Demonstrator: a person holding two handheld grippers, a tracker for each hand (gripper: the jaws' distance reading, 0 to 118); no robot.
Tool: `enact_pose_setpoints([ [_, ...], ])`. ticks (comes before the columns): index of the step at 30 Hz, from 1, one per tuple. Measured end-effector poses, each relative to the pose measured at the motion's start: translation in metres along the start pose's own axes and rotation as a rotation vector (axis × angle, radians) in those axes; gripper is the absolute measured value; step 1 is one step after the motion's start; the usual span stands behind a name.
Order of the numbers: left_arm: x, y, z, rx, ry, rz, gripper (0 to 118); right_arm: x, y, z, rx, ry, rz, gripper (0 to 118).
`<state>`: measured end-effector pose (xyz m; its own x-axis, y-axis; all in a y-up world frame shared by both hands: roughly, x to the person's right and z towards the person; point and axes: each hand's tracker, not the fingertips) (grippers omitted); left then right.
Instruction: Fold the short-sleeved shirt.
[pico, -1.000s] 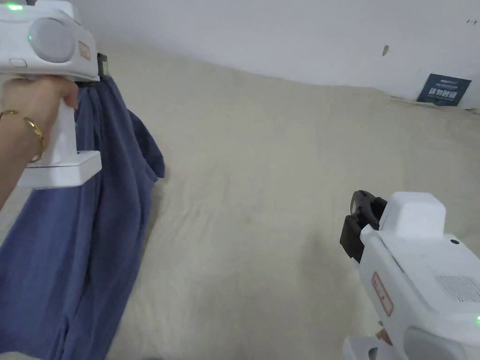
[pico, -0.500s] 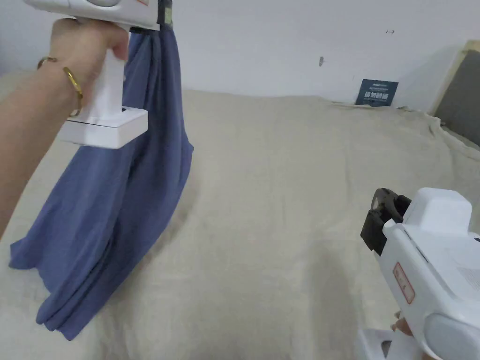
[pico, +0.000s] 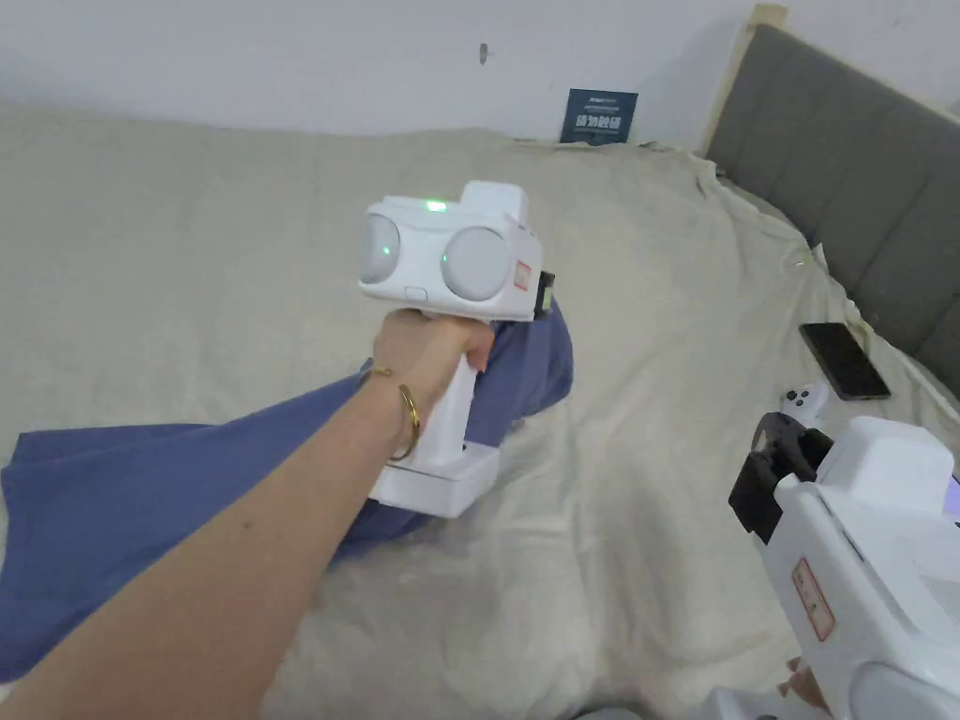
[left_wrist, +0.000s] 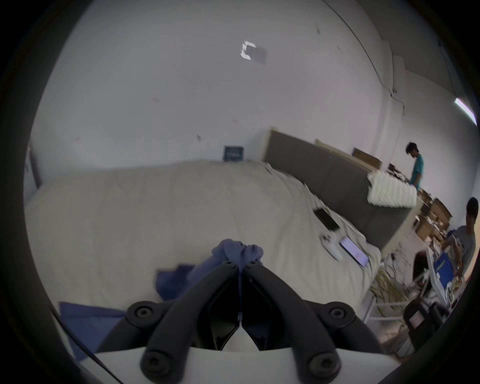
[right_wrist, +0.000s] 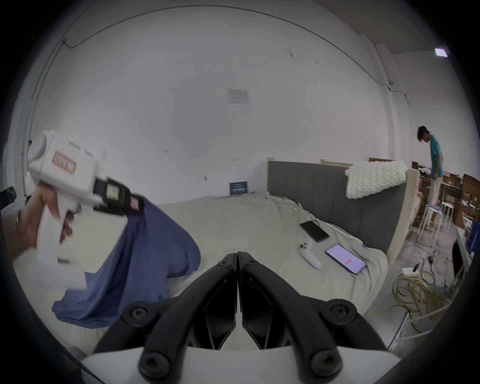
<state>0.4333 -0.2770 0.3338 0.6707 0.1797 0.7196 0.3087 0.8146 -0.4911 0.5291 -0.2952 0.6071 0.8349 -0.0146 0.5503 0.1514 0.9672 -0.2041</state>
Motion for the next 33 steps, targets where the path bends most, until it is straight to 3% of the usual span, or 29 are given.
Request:
enact_pose_setpoints([
  [8,0.089,-0.088,-0.079,-0.227,-0.063,-0.257,0,0.037,-0.022,-0.004,-0.076,-0.091,-0.026,0],
  [10,0.098,-0.103,-0.088,-0.289,-0.079,-0.270,24,0.041,-0.027,-0.006,-0.091,-0.103,-0.026,0],
  [11,0.100,-0.109,-0.092,-0.322,-0.092,-0.251,42,0.043,-0.029,-0.007,-0.099,-0.106,-0.031,0],
  [12,0.100,-0.113,-0.096,-0.361,-0.128,-0.211,74,0.042,-0.030,-0.006,-0.104,-0.109,-0.036,0],
  [14,0.095,-0.117,-0.100,-0.410,-0.159,-0.141,117,0.041,-0.031,-0.007,-0.111,-0.110,-0.039,0],
  [18,0.080,-0.105,-0.078,-0.310,-0.194,-0.094,117,0.034,-0.028,-0.010,-0.109,-0.093,-0.028,0],
  [22,0.048,-0.072,-0.043,-0.129,-0.085,-0.074,117,0.022,-0.019,-0.012,-0.084,-0.066,-0.016,0],
  [28,-0.023,-0.049,0.035,0.181,0.223,-0.055,118,-0.006,0.001,-0.020,-0.027,0.009,0.026,0],
  [33,-0.082,-0.054,0.100,0.300,0.387,-0.014,118,-0.036,0.014,-0.029,0.004,0.083,0.045,0],
])
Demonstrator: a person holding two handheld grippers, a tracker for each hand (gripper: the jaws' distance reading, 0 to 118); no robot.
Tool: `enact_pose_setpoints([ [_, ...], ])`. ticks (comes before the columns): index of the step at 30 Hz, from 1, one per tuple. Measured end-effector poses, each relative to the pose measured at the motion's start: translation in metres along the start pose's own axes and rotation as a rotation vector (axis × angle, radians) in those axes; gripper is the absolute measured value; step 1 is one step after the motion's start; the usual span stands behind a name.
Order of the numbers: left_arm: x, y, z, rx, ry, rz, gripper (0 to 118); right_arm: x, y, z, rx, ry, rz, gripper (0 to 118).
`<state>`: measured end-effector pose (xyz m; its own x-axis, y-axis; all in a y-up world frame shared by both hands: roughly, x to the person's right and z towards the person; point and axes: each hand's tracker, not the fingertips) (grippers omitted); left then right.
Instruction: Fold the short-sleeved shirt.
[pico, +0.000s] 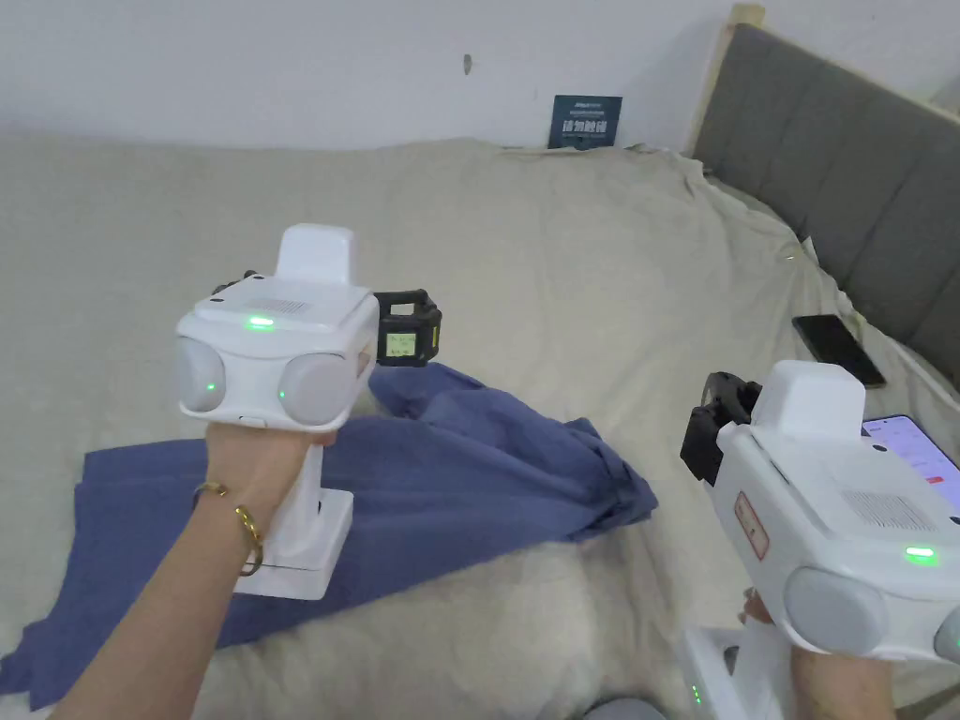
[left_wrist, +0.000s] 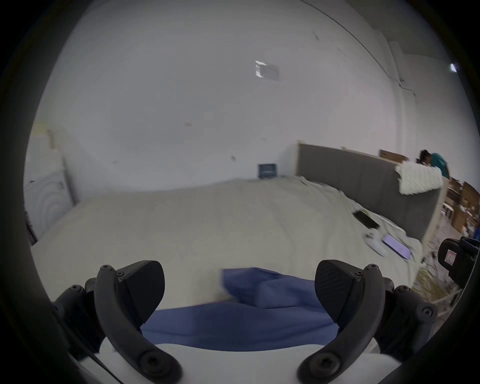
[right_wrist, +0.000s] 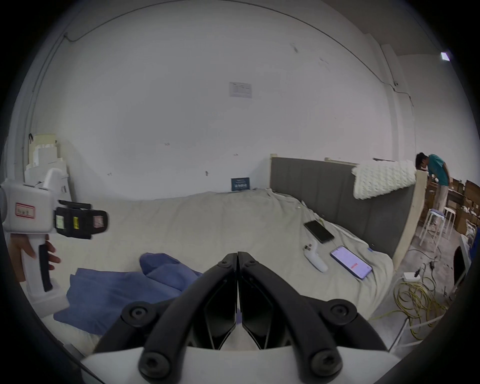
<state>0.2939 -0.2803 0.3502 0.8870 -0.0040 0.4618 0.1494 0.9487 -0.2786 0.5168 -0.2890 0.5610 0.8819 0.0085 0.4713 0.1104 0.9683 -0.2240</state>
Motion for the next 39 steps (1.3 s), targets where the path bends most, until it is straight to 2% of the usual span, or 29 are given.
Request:
enact_pose_setpoints([
  [6,-0.056,-0.017,0.051,0.074,0.104,0.021,117,-0.029,0.008,-0.009,0.022,0.084,0.015,0],
  [8,-0.066,-0.027,0.069,0.080,0.146,0.022,113,-0.039,0.010,-0.008,0.030,0.118,0.015,0],
  [10,-0.072,-0.040,0.084,0.096,0.174,0.005,96,-0.047,0.010,-0.007,0.031,0.136,0.015,0],
  [11,-0.074,-0.046,0.090,0.097,0.192,-0.002,80,-0.050,0.009,-0.007,0.033,0.142,0.021,0],
  [13,-0.082,-0.057,0.091,0.088,0.219,-0.014,68,-0.056,0.007,-0.006,0.034,0.151,0.031,0],
  [14,-0.084,-0.061,0.093,0.079,0.232,-0.012,55,-0.059,0.006,-0.005,0.031,0.157,0.030,0],
  [15,-0.088,-0.064,0.094,0.074,0.237,0.000,33,-0.062,0.006,-0.001,0.028,0.164,0.027,0],
  [18,-0.098,-0.071,0.093,0.049,0.205,0.050,2,-0.067,0.003,0.002,0.026,0.168,0.037,0],
  [22,-0.098,-0.075,0.094,0.065,0.214,0.016,0,-0.068,0.000,0.003,0.012,0.171,0.038,0],
  [26,-0.094,-0.071,0.099,0.081,0.208,0.063,0,-0.061,-0.006,-0.007,-0.004,0.171,0.047,0],
  [32,-0.093,-0.065,0.094,0.076,0.214,0.064,0,-0.065,0.012,-0.030,-0.067,0.172,0.072,3],
  [33,-0.094,-0.065,0.093,0.075,0.215,0.061,0,-0.065,0.018,-0.038,-0.081,0.172,0.072,15],
  [34,-0.095,-0.063,0.092,0.073,0.216,0.059,0,-0.064,0.025,-0.047,-0.104,0.181,0.063,35],
  [35,-0.097,-0.063,0.090,0.072,0.216,0.058,0,-0.063,0.032,-0.060,-0.146,0.193,0.051,58],
  [36,-0.097,-0.062,0.087,0.072,0.217,0.059,0,-0.062,0.040,-0.073,-0.187,0.214,0.043,88],
  [37,-0.099,-0.062,0.085,0.072,0.217,0.062,0,-0.062,0.045,-0.085,-0.211,0.236,0.021,104],
  [38,-0.101,-0.061,0.083,0.070,0.216,0.067,0,-0.063,0.051,-0.097,-0.233,0.246,0.003,112],
  [39,-0.103,-0.060,0.080,0.065,0.215,0.072,0,-0.068,0.058,-0.111,-0.277,0.256,0.019,114],
])
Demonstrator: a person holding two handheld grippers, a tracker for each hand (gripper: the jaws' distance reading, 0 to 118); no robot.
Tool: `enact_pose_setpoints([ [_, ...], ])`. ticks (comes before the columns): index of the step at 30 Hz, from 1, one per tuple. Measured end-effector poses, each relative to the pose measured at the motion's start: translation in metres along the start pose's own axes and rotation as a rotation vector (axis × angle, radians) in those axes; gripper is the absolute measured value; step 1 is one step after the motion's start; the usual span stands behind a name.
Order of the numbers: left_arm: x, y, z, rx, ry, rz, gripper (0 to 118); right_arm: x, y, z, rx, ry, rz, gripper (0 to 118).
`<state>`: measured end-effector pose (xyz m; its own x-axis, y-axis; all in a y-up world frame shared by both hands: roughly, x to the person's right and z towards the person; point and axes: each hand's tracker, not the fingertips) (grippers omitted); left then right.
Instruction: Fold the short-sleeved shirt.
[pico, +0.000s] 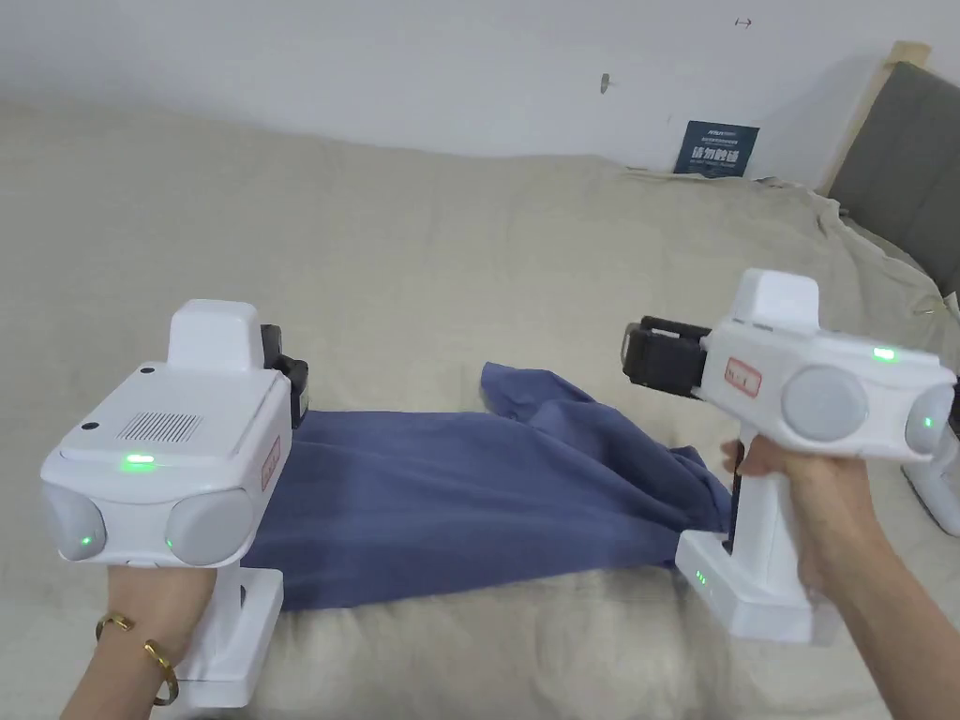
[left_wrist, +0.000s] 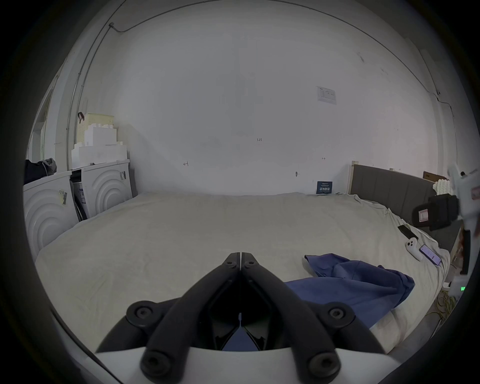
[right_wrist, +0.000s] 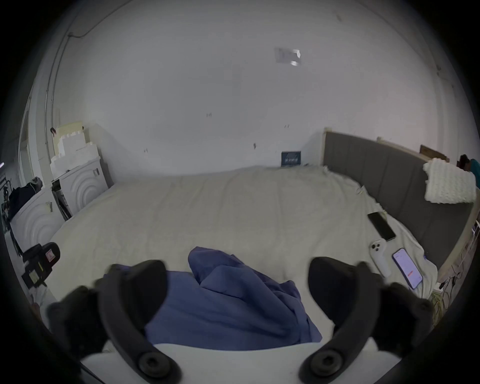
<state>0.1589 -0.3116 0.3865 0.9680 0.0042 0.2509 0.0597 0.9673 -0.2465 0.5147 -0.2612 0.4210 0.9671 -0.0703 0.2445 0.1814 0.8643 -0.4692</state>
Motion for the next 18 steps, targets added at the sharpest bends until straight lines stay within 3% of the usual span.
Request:
enact_pose_setpoints([
  [4,-0.002,0.000,-0.014,-0.019,0.008,0.002,0,-0.004,0.027,-0.054,-0.127,-0.065,0.117,114],
  [7,-0.005,-0.001,-0.028,-0.035,0.010,0.020,0,-0.002,0.035,-0.102,-0.281,-0.068,0.147,114],
  [11,-0.004,-0.002,-0.044,-0.052,0.019,0.021,0,0.002,0.028,-0.161,-0.514,-0.044,0.105,114],
  [15,-0.005,-0.005,-0.058,-0.076,0.027,0.033,0,0.003,0.012,-0.198,-0.578,-0.059,0.083,113],
  [18,-0.008,-0.010,-0.070,-0.096,0.035,0.040,0,0.003,0.000,-0.219,-0.641,-0.058,0.083,106],
])
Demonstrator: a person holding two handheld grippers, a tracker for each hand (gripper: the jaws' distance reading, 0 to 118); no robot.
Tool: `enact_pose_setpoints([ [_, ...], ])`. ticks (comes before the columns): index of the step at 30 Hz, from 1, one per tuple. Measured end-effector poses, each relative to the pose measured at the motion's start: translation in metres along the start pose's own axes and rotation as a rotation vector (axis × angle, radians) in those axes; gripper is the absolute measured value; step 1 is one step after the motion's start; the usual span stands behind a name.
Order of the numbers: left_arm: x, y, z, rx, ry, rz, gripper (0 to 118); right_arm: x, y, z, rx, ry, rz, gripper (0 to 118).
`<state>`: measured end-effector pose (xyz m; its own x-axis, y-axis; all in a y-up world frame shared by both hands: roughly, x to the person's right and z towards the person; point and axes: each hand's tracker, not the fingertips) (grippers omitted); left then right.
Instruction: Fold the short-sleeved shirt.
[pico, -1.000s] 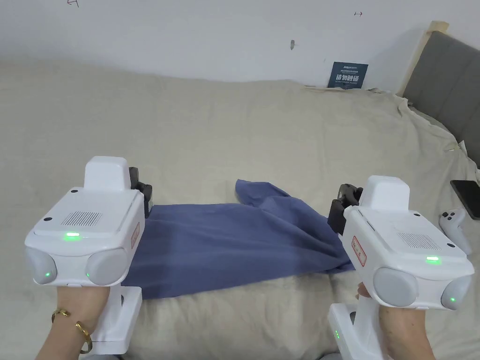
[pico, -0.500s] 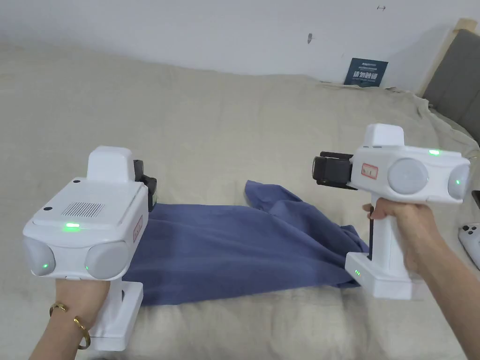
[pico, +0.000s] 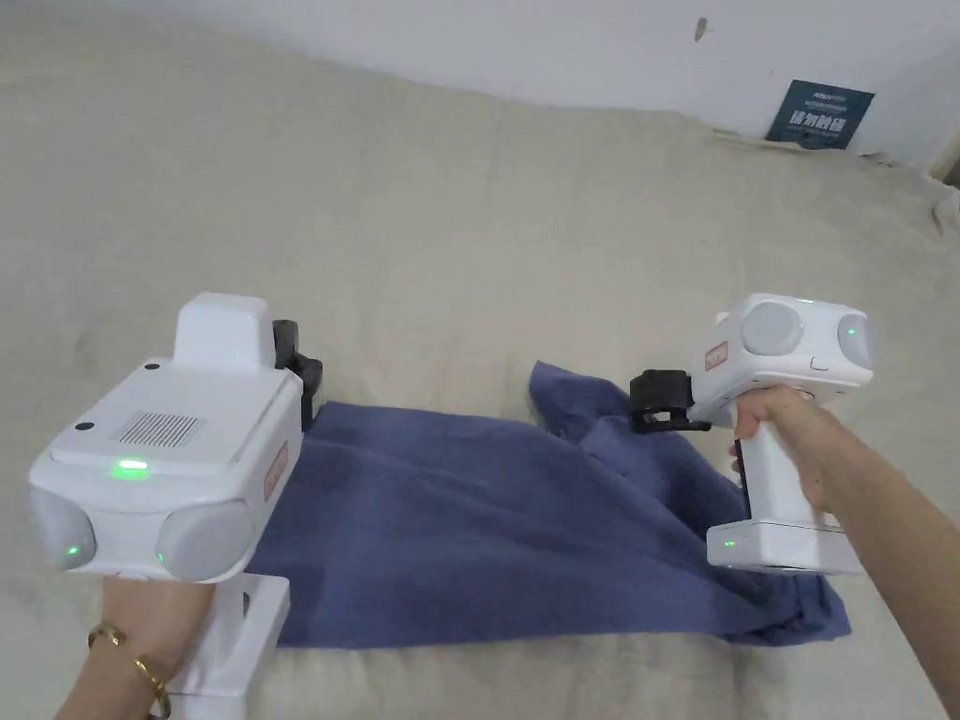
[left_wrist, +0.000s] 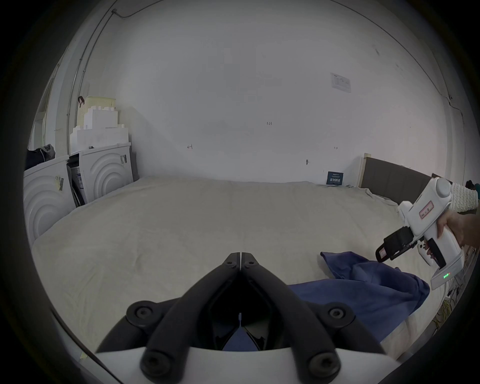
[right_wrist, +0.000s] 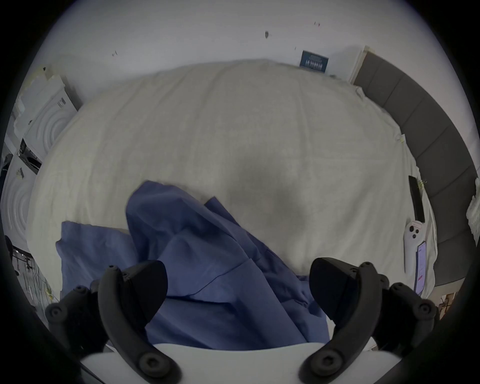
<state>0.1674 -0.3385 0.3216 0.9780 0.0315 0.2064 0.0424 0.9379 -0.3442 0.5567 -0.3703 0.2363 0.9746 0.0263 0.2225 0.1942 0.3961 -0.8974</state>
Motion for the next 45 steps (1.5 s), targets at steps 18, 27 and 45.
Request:
enact_pose_setpoints([
  [18,-0.024,0.003,-0.043,-0.173,-0.019,0.084,48,0.008,-0.007,-0.002,0.080,-0.001,-0.024,4],
  [27,-0.051,0.045,-0.109,-0.403,0.006,0.067,118,0.012,-0.007,0.030,0.167,0.014,-0.036,4],
  [45,-0.048,-0.017,-0.192,-0.769,0.062,-0.033,35,0.019,-0.005,0.015,0.166,0.018,-0.044,4],
])
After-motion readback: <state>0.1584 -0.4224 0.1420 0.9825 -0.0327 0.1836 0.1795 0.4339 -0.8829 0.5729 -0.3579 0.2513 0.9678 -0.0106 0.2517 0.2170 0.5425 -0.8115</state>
